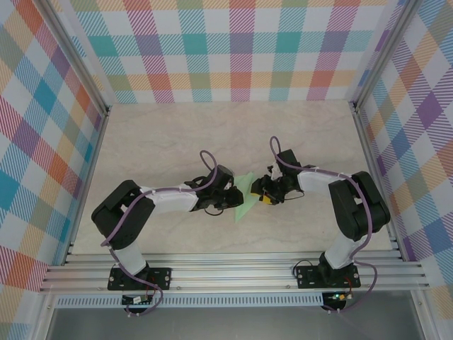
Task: Fold a paper plane with a square sheet of paper (pick it up from the middle)
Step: Turn over the paper at the center of the table.
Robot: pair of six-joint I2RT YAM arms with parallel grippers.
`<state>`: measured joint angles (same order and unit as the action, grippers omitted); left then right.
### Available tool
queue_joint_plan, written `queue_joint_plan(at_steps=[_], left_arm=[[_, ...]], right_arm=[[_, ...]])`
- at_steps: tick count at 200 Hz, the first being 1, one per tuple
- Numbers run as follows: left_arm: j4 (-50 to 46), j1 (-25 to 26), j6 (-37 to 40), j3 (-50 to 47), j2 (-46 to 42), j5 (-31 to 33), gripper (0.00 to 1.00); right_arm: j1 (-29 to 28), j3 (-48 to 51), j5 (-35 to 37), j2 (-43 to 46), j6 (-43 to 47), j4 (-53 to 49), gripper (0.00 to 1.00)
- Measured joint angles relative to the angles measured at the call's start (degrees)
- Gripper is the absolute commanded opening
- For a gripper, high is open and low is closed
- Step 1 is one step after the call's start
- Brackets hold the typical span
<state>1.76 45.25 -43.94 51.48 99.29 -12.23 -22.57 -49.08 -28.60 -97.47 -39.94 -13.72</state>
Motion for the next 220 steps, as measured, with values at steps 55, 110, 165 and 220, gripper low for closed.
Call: queue_joint_plan(at_steps=[55,110,165,220], left_arm=[[-0.2,0.0,0.1,0.0,1.6,0.3,0.18],[-0.2,0.0,0.1,0.0,2.1,0.3,0.17],[-0.1,0.0,-0.2,-0.2,2.7,0.3,0.14],[1.5,0.0,-1.7,-1.5,2.7,0.2,0.12]], right_arm=[[0.0,0.6,1.9,0.0,-1.4,0.5,0.52],[-0.7,0.6,-0.8,-1.3,-1.7,2.6,0.48],[-1.1,0.0,-2.6,-2.4,-2.1,4.0,0.48],[-1.3,-1.4,-4.0,-3.7,-2.8,5.5,0.44]])
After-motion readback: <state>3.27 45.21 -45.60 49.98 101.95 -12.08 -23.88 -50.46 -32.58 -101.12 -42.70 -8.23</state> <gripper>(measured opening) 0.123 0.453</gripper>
